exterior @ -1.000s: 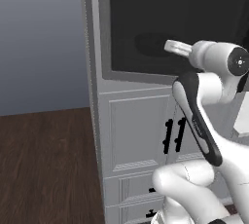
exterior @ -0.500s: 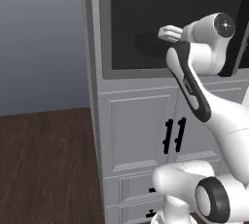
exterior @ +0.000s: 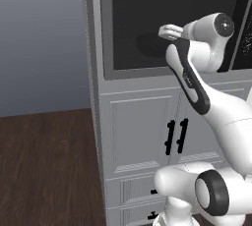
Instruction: Open the microwave, place the bowl with waffle inside the microwave, then close the microwave door and turn it on.
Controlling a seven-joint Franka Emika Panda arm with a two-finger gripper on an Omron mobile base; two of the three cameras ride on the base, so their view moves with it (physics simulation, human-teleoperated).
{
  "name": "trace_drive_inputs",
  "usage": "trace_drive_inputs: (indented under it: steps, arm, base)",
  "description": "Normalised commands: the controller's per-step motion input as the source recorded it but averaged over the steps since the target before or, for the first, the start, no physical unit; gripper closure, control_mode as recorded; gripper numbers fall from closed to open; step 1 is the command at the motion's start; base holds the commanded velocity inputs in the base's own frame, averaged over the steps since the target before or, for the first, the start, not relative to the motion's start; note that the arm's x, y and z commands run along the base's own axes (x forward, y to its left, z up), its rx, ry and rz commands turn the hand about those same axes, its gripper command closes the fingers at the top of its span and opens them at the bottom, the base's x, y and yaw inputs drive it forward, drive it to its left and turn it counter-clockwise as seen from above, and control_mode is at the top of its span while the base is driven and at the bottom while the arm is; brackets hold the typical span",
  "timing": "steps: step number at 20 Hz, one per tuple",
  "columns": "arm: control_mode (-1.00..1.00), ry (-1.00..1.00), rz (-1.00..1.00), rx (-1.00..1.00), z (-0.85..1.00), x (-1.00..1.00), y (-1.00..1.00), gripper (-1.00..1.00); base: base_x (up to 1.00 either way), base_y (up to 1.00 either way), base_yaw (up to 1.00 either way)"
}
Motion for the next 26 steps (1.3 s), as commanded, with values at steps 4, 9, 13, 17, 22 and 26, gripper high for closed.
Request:
trace_drive_inputs:
  steps: [4,9,13,17,22,26]
  arm:
    - [-1.00,0.00,0.00,0.00,-0.12,0.48,0.00,-1.00]
    - [-1.00,-0.04,0.00,0.00,-0.12,-0.73,-0.31,-1.00]
    - [-1.00,-0.16,0.00,0.05,-0.01,-1.00,-0.71,-1.00]
    - [-1.00,-0.12,0.00,0.08,0.00,-1.00,-0.72,-1.00]
    - [-1.00,-0.01,0.00,0.19,0.16,-0.99,-0.70,1.00]
    - [-1.00,0.02,-0.02,0.46,0.38,-0.56,-0.86,1.00]
  base:
    - [0.00,0.00,0.00]
    - [0.00,0.00,0.00]
    - [0.00,0.00,0.00]
    - [0.00,0.00,0.00]
    - [0.00,0.00,0.00]
    - [0.00,0.00,0.00]
